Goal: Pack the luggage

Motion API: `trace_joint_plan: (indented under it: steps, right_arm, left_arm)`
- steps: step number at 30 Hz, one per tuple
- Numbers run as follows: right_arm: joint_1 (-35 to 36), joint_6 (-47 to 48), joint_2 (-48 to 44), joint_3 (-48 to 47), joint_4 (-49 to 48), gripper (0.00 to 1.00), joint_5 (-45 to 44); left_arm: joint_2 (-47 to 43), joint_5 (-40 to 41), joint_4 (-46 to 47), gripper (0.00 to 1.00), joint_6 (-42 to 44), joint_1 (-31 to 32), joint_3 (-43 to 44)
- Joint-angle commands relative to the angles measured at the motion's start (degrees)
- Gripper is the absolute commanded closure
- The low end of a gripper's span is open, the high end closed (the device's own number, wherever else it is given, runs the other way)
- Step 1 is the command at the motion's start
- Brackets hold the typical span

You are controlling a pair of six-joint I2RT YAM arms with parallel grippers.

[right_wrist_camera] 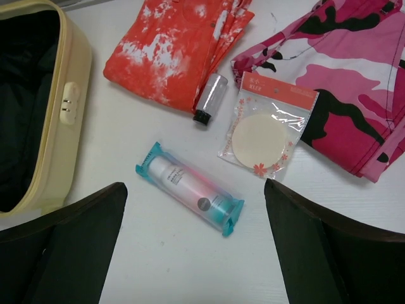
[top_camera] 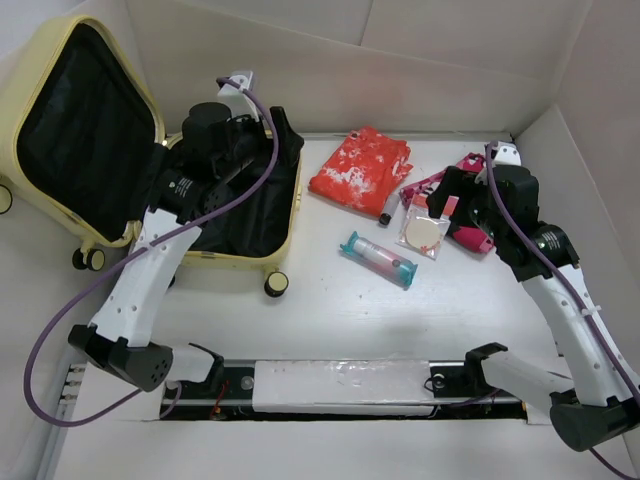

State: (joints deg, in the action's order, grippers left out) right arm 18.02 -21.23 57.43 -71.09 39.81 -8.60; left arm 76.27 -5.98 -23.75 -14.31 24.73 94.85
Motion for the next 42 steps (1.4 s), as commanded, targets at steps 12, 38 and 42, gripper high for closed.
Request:
trace_joint_plan:
  steps: [12, 38, 42]
  right_arm:
    - [-2.72, -0.56, -2.84, 0.69, 1.48, 0.8, -0.72]
    - [-14.85, -7.77, 28.34, 17.57, -22.58, 0.36, 7.64]
    - [-15.56, -9.09, 34.23, 16.33, -25.92, 0.35, 8.16]
  left_arm:
    - [13.26, -5.99, 3.54, 0.43, -1.95, 17.59, 1.12]
    - [-2.43, 0.16, 10.57, 0.45, -14.25, 21.68, -29.28]
    - [-4.2, 1.4, 9.86, 0.44, -14.26, 21.68, -30.42]
